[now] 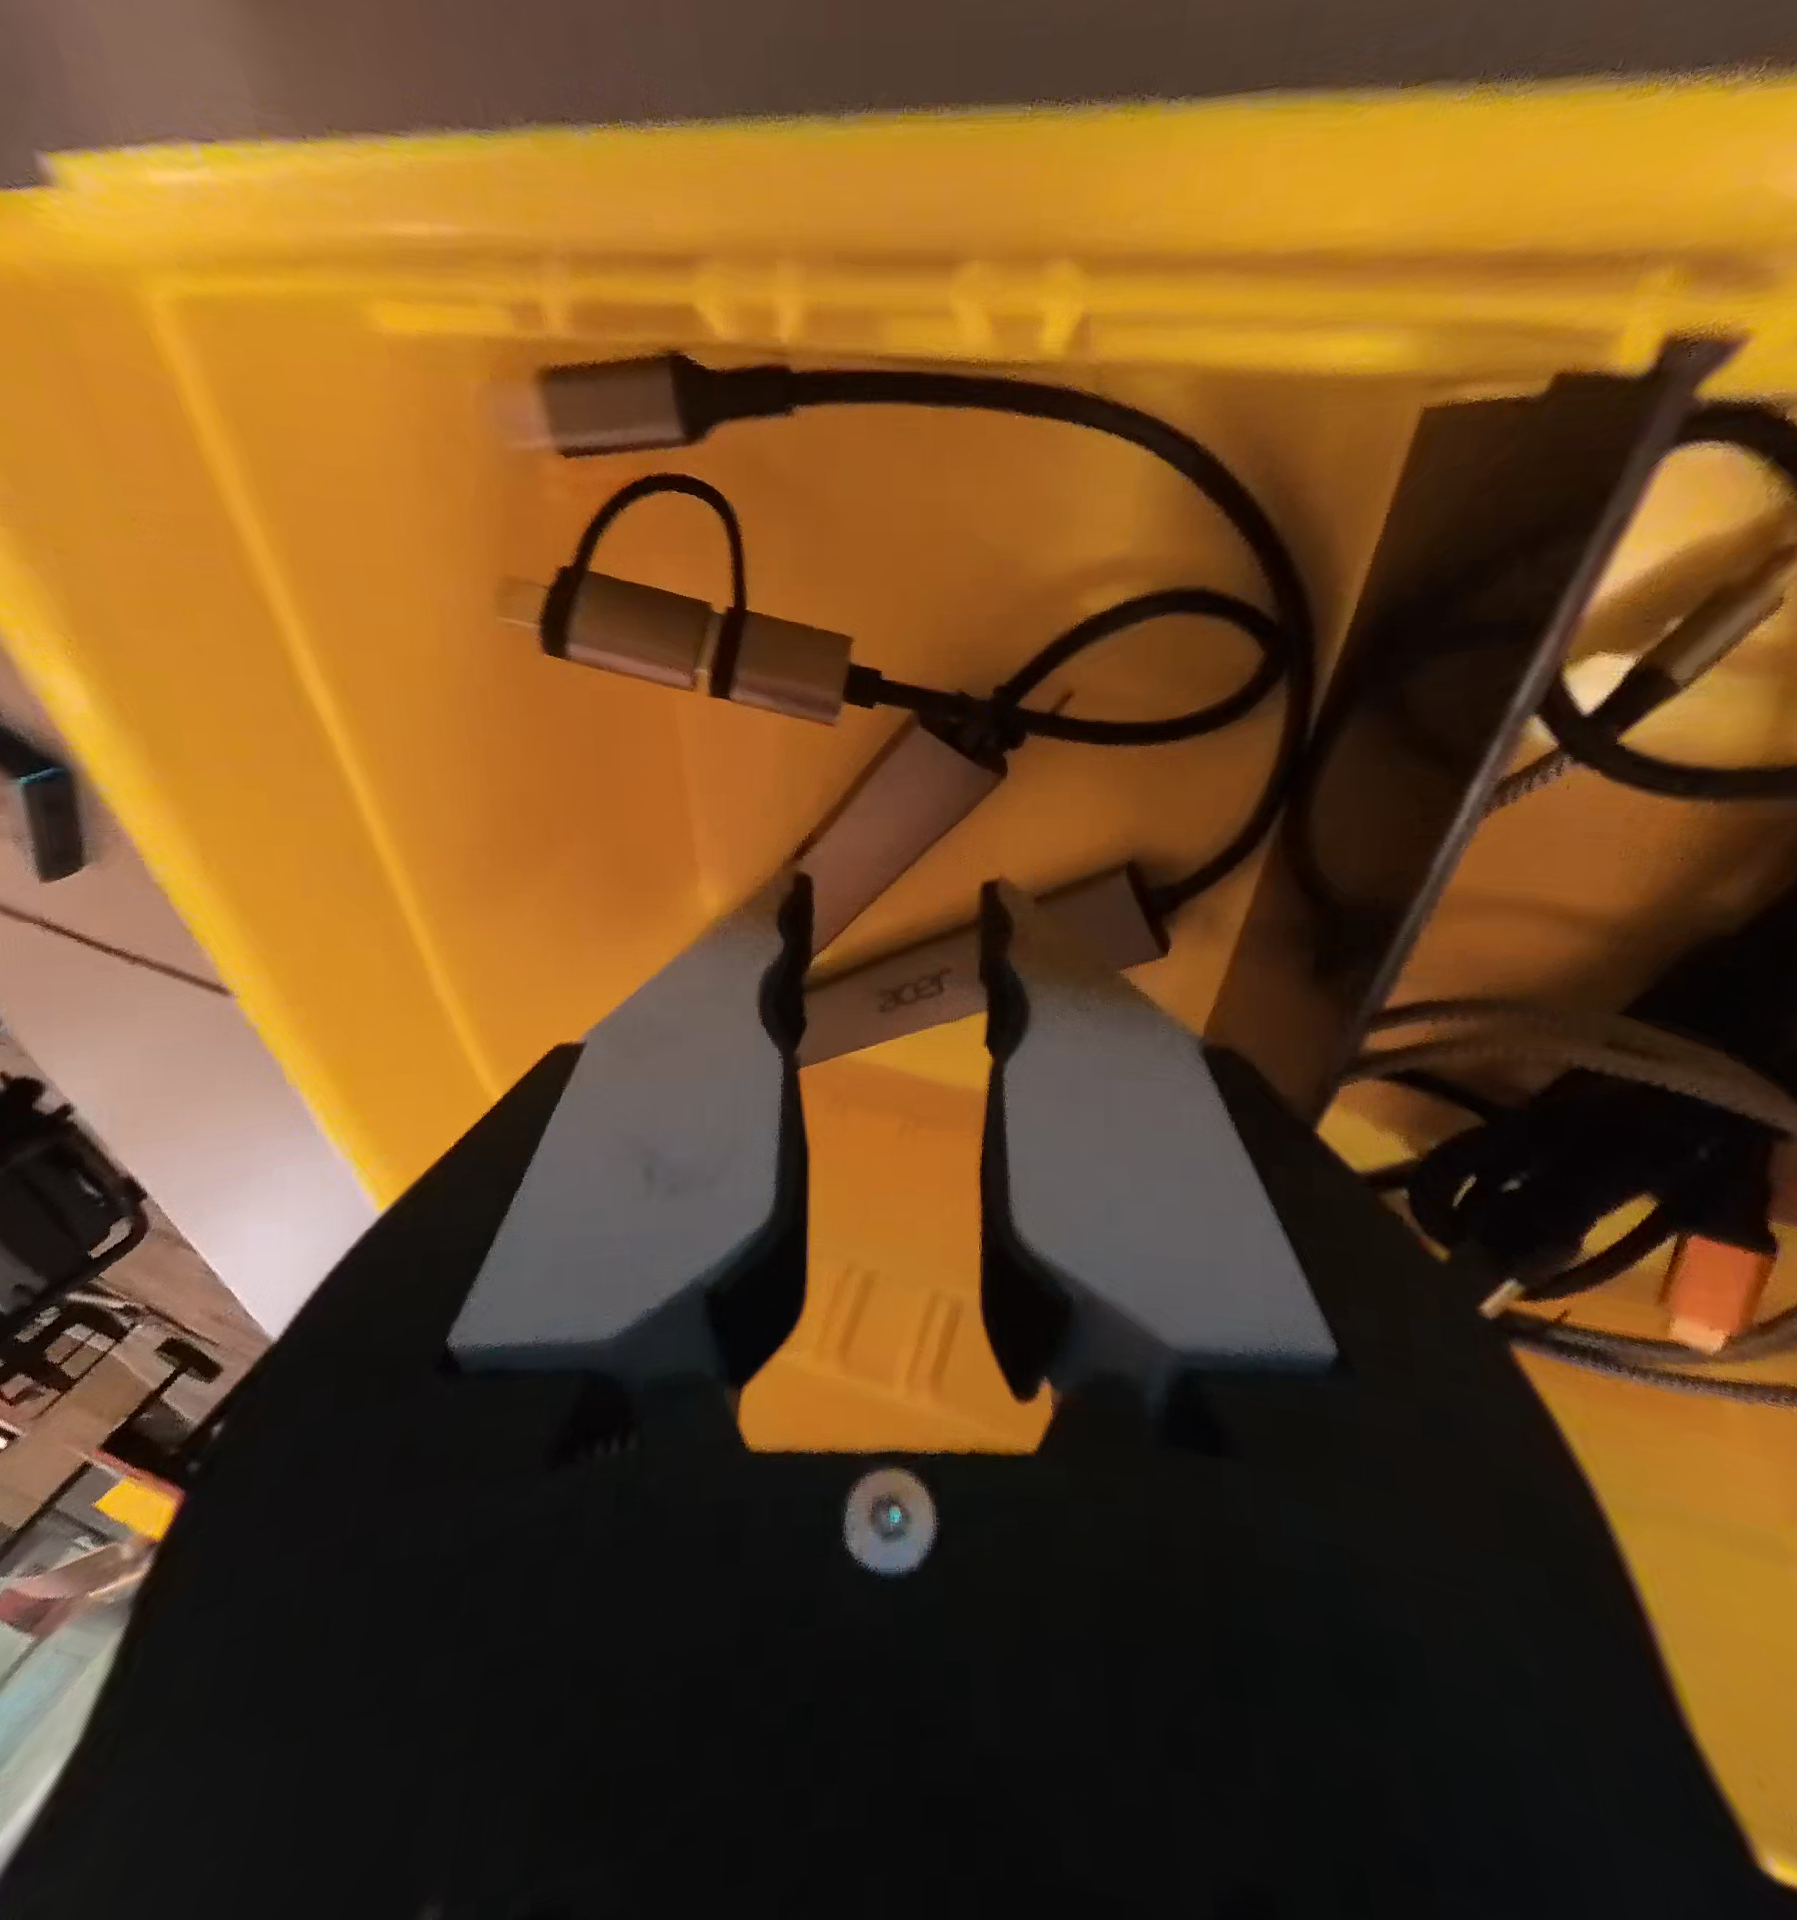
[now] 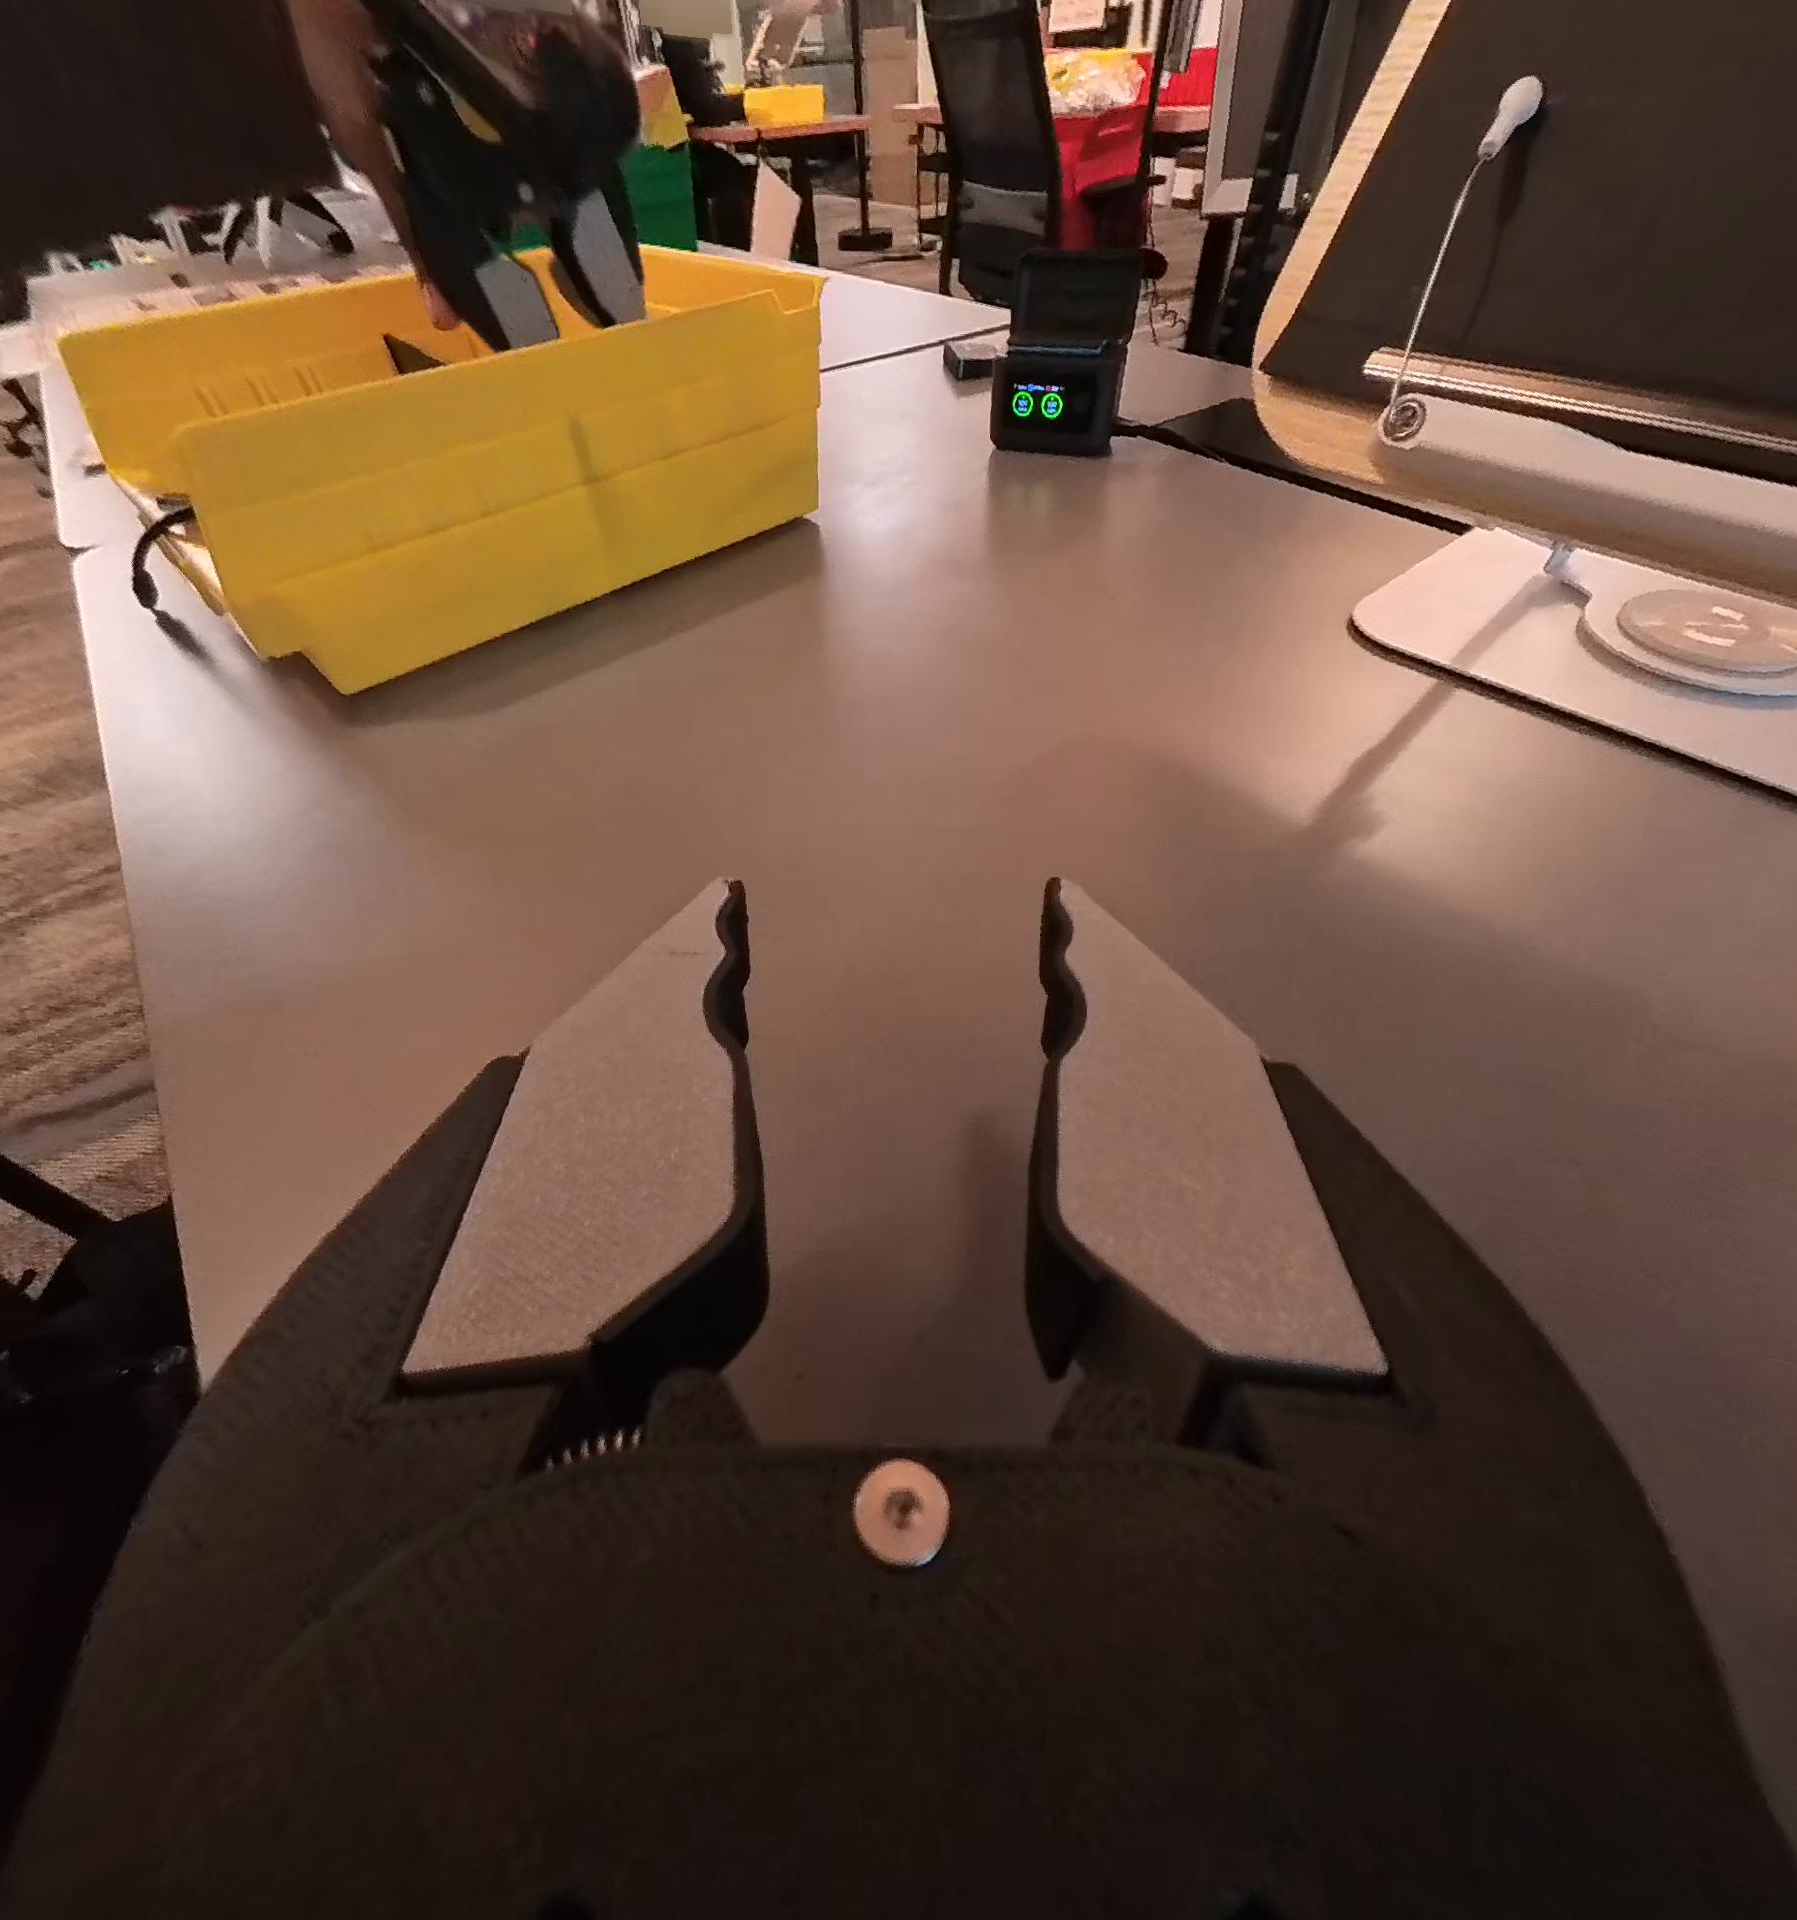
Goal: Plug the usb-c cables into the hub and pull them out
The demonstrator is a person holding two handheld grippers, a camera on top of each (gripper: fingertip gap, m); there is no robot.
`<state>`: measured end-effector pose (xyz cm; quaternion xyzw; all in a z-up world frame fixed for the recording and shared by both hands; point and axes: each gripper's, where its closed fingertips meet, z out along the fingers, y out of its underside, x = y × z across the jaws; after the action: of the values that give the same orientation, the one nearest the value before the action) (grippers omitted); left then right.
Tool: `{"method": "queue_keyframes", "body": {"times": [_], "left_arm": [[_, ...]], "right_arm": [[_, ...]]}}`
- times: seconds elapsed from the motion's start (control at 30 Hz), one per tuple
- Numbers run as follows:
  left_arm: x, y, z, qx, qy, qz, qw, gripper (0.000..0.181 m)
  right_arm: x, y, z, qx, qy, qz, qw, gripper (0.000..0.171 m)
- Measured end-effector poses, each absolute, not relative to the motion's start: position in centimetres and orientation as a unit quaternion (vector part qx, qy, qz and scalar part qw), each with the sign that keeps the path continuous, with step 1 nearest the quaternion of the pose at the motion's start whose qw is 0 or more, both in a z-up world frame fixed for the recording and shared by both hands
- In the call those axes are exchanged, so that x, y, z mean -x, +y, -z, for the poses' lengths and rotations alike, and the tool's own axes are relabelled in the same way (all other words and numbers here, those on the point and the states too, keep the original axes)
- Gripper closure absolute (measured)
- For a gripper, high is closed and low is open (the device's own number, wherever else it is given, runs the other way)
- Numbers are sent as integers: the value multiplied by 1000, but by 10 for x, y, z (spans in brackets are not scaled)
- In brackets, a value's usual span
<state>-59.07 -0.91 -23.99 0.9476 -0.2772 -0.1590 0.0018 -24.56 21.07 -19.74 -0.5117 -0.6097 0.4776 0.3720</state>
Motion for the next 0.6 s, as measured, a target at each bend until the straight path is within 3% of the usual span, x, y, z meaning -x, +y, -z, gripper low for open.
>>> {"method": "queue_keyframes", "body": {"times": [0.03, 0.13, 0.27, 0.33, 0.4, 0.6], "left_arm": [[591, -12, 243, -946, -287, 151, 16, 148], [593, -14, 249, -941, -305, 143, 40, 126], [604, -8, 264, -925, -336, 170, 59, 121], [606, -3, 268, -918, -353, 171, 57, 145], [601, -5, 270, -917, -367, 141, 63, 155], [605, -5, 268, -904, -391, 158, 70, 158]], "right_arm": [[245, 211, 197, 511, -609, -481, 370, 117], [245, 211, 197, 513, -607, -487, 363, 117], [247, 210, 198, 516, -607, -496, 347, 119], [247, 210, 198, 517, -605, -501, 341, 119], [247, 210, 197, 518, -601, -507, 337, 120], [245, 212, 194, 517, -590, -523, 332, 121]]}}
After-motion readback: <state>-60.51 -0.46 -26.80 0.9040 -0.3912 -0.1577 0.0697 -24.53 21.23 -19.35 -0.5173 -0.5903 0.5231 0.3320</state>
